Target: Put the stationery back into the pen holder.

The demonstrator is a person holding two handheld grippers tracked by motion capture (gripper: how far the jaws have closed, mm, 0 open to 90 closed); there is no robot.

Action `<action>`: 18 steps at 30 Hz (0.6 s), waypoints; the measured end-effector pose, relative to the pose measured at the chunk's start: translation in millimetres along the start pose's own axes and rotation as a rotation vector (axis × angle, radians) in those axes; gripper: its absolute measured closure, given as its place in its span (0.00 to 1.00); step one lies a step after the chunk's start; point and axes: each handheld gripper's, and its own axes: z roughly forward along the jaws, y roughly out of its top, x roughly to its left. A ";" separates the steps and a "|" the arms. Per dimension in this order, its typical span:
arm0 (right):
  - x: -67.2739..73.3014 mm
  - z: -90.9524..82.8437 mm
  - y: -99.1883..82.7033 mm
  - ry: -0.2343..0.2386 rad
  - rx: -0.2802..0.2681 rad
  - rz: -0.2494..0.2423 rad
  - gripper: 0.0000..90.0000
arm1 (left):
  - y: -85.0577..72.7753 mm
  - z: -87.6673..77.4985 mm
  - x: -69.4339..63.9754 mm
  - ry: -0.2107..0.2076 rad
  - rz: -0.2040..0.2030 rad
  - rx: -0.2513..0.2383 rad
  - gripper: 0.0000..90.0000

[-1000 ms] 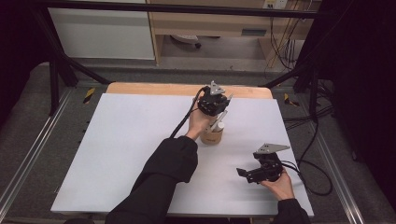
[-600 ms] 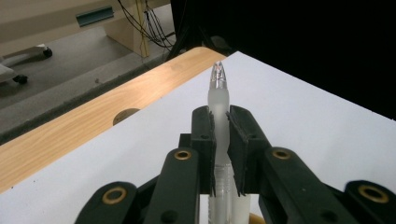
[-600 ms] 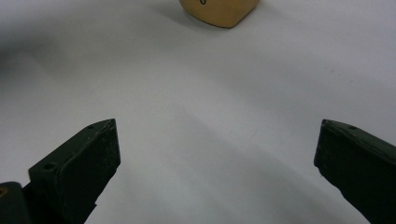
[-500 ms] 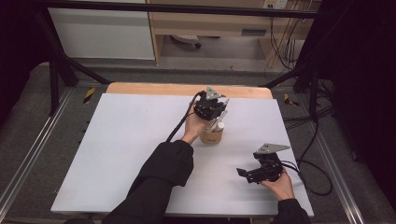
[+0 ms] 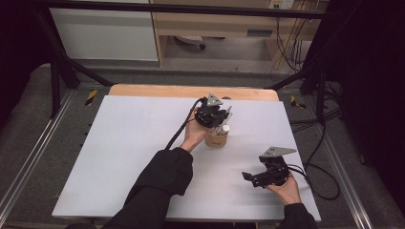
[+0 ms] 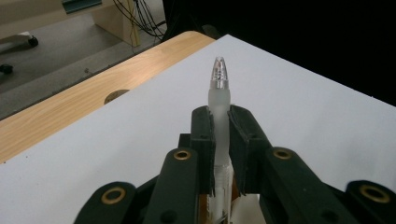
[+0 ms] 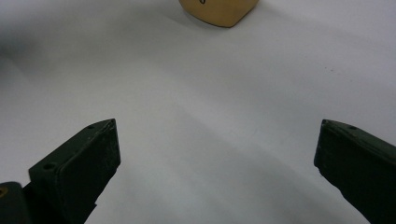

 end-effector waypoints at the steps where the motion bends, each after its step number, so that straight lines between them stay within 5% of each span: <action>1: 0.2 0.3 0.0 0.000 0.003 0.003 0.01 | 0.8 -1.3 -0.2 0.004 0.004 0.003 0.89; 18: 0.2 0.1 0.1 0.000 0.001 0.000 0.01 | 0.7 -2.5 8.0 0.017 0.001 0.051 0.88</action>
